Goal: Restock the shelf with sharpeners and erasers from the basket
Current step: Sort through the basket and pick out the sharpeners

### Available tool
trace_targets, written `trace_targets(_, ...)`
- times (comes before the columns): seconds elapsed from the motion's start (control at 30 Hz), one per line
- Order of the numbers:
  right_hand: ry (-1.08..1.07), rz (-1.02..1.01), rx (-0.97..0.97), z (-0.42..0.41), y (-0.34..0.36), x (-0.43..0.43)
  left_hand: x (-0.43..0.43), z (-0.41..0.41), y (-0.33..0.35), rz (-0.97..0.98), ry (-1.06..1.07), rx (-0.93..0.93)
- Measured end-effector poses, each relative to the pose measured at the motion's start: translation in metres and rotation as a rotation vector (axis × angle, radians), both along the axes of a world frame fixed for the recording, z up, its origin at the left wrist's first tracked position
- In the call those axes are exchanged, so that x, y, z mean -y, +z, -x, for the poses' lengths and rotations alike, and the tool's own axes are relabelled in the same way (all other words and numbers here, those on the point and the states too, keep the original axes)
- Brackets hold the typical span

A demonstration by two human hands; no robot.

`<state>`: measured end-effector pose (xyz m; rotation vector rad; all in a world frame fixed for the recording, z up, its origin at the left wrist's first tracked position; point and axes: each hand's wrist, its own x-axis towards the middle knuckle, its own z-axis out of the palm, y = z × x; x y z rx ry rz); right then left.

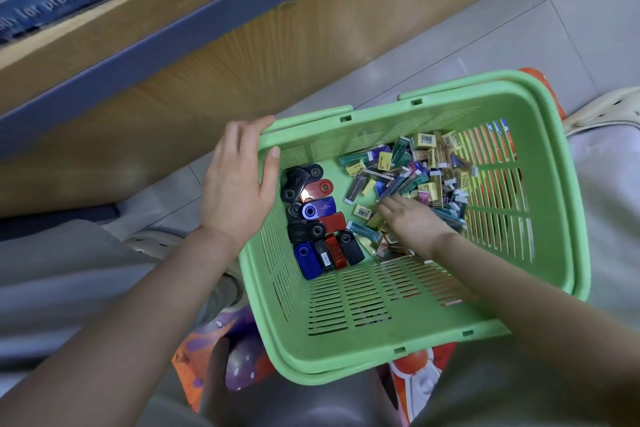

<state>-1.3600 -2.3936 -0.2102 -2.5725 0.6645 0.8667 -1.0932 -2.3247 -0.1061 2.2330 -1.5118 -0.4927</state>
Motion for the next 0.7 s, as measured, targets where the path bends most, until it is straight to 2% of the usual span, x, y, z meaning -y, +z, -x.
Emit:
trace_targets(0.1,0.022,-0.121,-0.065,-0.015,-0.012,-0.019,0.0,0.0,0.0,-0.001,0.006,-0.004)
trace_targets(0.2,0.068,-0.065,-0.17,-0.033,-0.023,-0.032,-0.001,0.0,-0.001,0.003,0.006,-0.001)
trace_targets(0.33,-0.058,-0.082,-0.256,-0.046,-0.029,-0.038,0.0,-0.001,-0.001,0.001,0.003,0.008)
trace_targets(0.43,-0.168,-0.124,-0.215,-0.045,-0.031,-0.032,0.0,-0.001,-0.001,-0.004,0.002,0.006)
trace_targets(0.57,-0.328,-0.064,0.017,-0.035,-0.014,-0.006,0.0,-0.002,-0.001,0.004,0.001,0.008)
trace_targets(0.63,-0.309,0.043,0.09,-0.03,0.001,0.012,0.0,-0.001,-0.001,0.003,0.002,0.01)
trace_targets(0.7,-0.196,0.163,0.016,-0.026,0.014,0.027,0.0,-0.001,-0.001,0.005,0.002,0.009)
